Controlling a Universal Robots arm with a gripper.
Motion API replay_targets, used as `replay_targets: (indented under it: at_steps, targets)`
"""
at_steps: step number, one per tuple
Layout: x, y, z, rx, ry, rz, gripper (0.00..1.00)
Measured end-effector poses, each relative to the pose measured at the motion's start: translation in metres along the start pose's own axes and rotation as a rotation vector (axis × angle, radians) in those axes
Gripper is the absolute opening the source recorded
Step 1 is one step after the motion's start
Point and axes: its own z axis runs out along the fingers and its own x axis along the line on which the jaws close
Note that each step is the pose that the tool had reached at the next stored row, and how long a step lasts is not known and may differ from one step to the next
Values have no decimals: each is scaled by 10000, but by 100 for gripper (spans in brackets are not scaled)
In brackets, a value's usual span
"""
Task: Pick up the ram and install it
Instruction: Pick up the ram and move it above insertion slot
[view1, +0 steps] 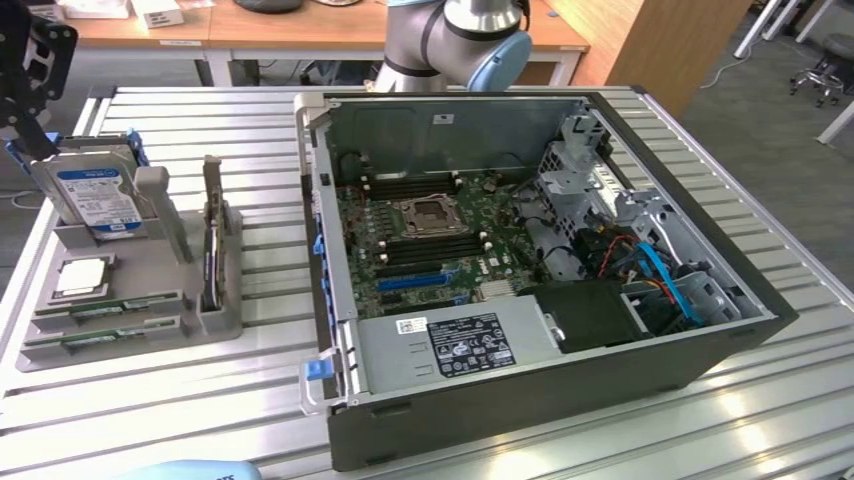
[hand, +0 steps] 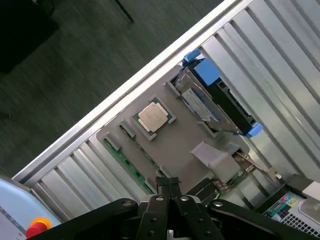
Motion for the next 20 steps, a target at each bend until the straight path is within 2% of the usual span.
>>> replay_targets:
  at_steps: [20]
  targets:
    - [0,0,2,-61,139,-3351,10]
